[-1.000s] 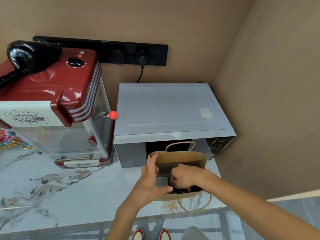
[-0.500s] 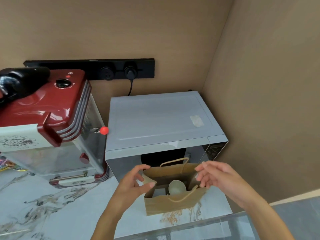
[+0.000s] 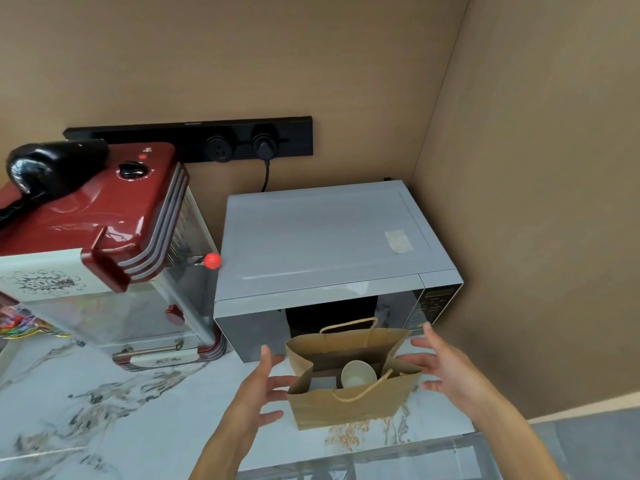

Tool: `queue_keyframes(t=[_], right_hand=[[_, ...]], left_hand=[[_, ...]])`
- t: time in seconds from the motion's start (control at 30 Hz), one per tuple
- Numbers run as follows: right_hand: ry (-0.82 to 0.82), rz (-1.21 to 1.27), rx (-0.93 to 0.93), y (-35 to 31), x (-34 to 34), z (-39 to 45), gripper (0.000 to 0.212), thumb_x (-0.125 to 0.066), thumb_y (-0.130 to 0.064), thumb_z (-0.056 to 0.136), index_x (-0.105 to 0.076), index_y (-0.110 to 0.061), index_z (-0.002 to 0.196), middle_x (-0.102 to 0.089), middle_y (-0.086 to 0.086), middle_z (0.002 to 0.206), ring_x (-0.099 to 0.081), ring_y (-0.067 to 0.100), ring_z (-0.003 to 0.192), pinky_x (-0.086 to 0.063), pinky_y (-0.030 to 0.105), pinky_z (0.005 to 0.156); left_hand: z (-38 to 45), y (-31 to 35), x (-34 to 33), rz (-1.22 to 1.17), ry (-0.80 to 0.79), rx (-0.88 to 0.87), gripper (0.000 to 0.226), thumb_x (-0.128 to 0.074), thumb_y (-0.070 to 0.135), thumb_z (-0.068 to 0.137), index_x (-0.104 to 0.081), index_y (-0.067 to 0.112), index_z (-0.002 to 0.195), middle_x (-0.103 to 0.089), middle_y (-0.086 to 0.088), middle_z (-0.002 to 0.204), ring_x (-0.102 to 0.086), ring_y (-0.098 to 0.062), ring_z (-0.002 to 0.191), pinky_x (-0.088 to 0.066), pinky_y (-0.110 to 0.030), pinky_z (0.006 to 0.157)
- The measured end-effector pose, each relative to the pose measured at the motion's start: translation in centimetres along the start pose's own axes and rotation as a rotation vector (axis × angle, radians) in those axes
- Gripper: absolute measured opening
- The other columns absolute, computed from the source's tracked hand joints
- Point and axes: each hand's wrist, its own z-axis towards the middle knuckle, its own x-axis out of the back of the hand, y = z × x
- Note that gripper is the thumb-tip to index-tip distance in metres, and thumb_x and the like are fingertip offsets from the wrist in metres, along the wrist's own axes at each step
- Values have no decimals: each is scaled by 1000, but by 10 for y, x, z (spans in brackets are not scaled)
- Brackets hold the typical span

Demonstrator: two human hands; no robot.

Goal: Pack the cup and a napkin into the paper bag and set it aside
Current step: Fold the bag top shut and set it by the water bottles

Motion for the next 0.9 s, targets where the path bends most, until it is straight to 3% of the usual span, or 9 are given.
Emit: queue_keyframes(t=[0.1,0.2,0.27,0.37,0.53,0.67,0.8,0.9], right_hand=[[-33,58,-46,4,-10,8,51,-43,-58,99,-65,-16,120,-76,12,102,-70,28,96,-52,43,86],[-29,56,-56,6,-15,13,52,-44,-58,99,-66,-16,120,-76,20,109,-71,33,103,-54,44,85],[-24,45,-64,7,-15,15,51,-46,-57,99,-67,-14,117,-77,21,107,-72,33,101,-55,43,85],[-50,10,-73,8,-13,18,41,-56,-46,100,-63,-12,122,-77,17,100,-72,31,94,-55,40,80],[-129,-21,-141,4,-6,18,40,-72,-25,92,-57,-9,125,-75,19,97,-70,33,88,-56,45,83],[-131,-14,-173,-1,-7,20,39,-69,-20,94,-57,-3,127,-76,27,105,-71,36,92,-58,45,85],[-154,-22,-189,-1,-8,22,31,-61,-19,99,-57,-4,125,-77,27,104,-73,38,99,-55,51,97],[-170,37,-214,2,-6,24,29,-59,-13,101,-53,-1,127,-75,28,105,-73,39,98,-56,54,96]], left_hand=[[4,-1,-7,-41,4,37,52,-27,73,88,-54,40,119,-67,6,96,-55,-22,103,-43,-55,105],[5,0,-10,-73,4,95,50,-31,74,86,-54,36,107,-65,-2,106,-54,-26,110,-45,-57,104],[5,1,-12,-93,-5,105,49,-33,74,85,-57,35,104,-67,-1,102,-55,-28,112,-48,-56,101],[4,1,-13,-92,-16,58,51,-32,71,89,-61,41,117,-70,-3,104,-61,-30,111,-52,-54,95],[1,2,-15,-85,-37,30,71,-34,78,75,-76,30,108,-76,-10,107,-69,-30,104,-60,-52,87],[0,5,-20,-113,-25,42,76,-41,79,69,-71,23,110,-74,-16,112,-68,-33,106,-60,-52,87],[6,5,-21,-154,-5,60,81,-47,77,67,-66,17,118,-71,-18,115,-68,-34,107,-63,-48,81],[10,0,-19,-188,-15,69,77,-50,71,80,-58,11,128,-70,-19,115,-69,-33,106,-64,-46,80]])
